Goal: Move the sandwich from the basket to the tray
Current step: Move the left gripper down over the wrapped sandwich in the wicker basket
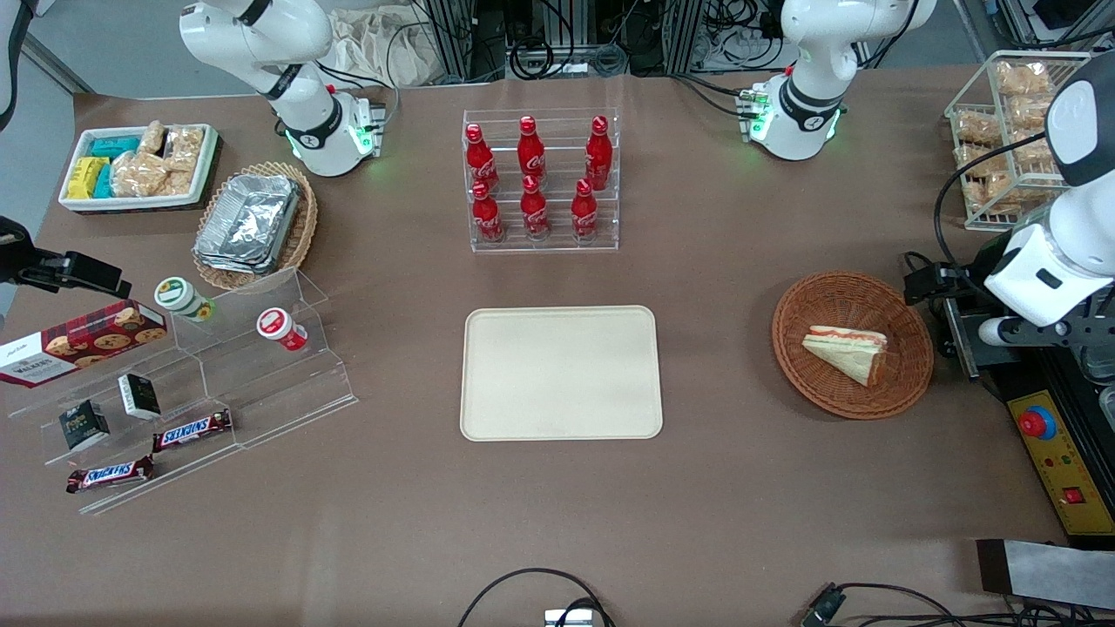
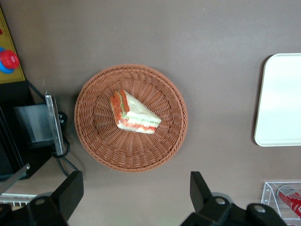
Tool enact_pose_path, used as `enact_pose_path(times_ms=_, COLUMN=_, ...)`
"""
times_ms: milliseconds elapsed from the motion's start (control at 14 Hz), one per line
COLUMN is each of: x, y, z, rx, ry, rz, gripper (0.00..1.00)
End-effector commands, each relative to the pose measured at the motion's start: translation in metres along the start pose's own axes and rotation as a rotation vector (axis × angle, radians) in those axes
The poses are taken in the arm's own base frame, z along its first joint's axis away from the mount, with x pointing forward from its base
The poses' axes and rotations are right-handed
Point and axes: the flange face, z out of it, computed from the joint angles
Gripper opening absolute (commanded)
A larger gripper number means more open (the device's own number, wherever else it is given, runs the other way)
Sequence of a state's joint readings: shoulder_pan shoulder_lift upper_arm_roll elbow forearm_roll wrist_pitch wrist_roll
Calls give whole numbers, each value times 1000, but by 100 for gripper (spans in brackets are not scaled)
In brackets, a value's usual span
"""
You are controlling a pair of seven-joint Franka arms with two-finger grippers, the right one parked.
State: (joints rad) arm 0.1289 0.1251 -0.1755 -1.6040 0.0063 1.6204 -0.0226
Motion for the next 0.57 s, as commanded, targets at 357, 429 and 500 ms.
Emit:
enact_pose_path(times_ms=357, x=22, y=-11, z=5, rx=3, ry=-59, rz=4, gripper=100)
enact_pose_path(times_ms=429, x=22, y=-14, z=14, rx=13, ry=-76, rz=-48, gripper=100)
enact_pose_path(times_ms=500, x=22, y=-19, z=24, rx=26, ry=-90, rz=-125, gripper=100)
